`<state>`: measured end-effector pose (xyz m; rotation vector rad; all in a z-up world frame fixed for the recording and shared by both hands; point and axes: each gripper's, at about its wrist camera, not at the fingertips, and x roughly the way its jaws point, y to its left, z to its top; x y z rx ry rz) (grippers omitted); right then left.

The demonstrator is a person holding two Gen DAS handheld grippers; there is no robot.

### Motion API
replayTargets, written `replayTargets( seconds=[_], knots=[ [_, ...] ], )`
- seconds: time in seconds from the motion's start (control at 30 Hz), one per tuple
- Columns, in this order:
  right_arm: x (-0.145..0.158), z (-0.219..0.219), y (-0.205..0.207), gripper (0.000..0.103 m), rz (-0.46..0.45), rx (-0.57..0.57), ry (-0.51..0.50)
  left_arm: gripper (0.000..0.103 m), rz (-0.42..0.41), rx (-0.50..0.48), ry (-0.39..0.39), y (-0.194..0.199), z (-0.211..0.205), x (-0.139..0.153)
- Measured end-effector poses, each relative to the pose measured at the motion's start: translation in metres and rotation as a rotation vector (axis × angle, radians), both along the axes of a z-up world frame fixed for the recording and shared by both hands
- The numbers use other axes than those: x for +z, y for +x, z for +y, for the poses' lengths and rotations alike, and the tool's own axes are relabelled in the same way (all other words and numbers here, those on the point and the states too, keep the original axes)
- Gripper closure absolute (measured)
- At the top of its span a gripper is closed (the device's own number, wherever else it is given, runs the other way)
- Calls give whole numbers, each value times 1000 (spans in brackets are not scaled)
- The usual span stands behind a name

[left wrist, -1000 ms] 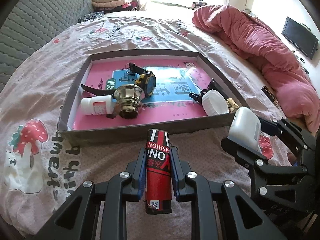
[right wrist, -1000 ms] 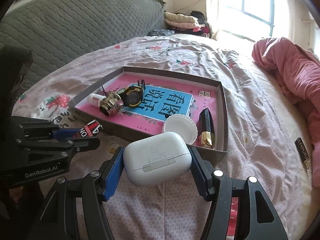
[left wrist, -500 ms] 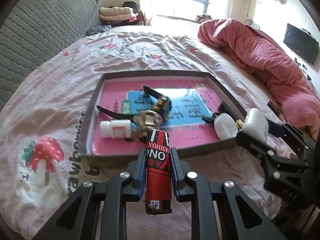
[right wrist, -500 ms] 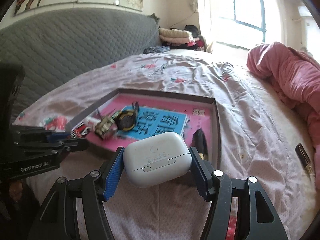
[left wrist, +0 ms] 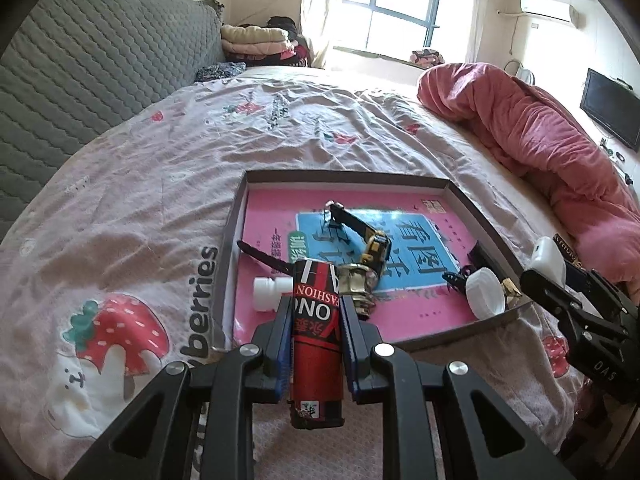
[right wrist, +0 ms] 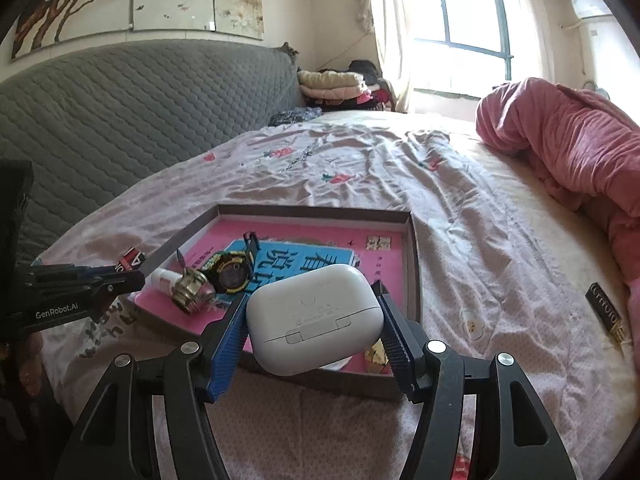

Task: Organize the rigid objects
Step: 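Lift the lighter and earbud case with both tools over the box, then lower the lighter and earbud case toward the box floor with both tools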

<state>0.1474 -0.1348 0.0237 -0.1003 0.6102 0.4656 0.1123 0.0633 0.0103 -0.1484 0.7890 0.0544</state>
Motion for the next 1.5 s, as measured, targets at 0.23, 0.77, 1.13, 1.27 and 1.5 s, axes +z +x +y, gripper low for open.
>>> replayTargets(
  seconds=[0.23, 0.77, 1.13, 1.27, 1.5],
  knots=[
    [0, -3, 7, 38, -4, -22, 5, 81, -24, 24, 7, 1, 17, 4],
    [1, -8, 23, 38, -31, -55, -1, 81, -16, -3, -21, 16, 12, -11],
    [-2, -17, 31, 38, -20, -101, -10, 81, 1, -11, -9, 21, 8, -23],
    [-5, -17, 32, 38, -9, -101, -22, 81, 5, -14, -6, 22, 7, -26],
    [-16, -13, 34, 38, 23, -90, -60, 81, 9, -20, -4, 24, 6, -30]
  ],
)
